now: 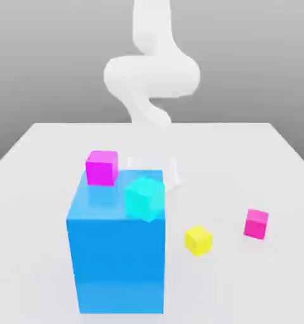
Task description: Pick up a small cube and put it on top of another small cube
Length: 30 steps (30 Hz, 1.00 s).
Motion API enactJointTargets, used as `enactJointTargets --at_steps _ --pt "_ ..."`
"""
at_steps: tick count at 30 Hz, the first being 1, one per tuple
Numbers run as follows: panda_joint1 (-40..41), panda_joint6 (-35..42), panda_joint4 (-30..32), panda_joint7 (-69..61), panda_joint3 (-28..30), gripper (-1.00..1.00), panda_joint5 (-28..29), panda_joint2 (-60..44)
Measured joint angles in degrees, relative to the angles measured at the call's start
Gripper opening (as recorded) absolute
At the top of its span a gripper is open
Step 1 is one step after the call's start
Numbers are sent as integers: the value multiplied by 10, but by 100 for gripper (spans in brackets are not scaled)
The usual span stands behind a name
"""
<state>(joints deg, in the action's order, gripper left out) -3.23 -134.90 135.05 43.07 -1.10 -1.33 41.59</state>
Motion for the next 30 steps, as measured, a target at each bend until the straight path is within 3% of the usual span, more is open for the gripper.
enactJointTargets --at_steps 11,17,21,27,28,30 --pt "-169 -158 160 -122 -73 0 -43 -220" --pt "-240 -242 245 -165 -131 0 -38 -335" --pt "-286 -301 291 -154 -158 0 17 -415" --pt "-364 -399 274 -70 -45 0 137 -541" --pt "-383 -415 270 -64 -25 -100 143 -561" --pt "-383 -415 270 -64 -25 -100 144 -561"
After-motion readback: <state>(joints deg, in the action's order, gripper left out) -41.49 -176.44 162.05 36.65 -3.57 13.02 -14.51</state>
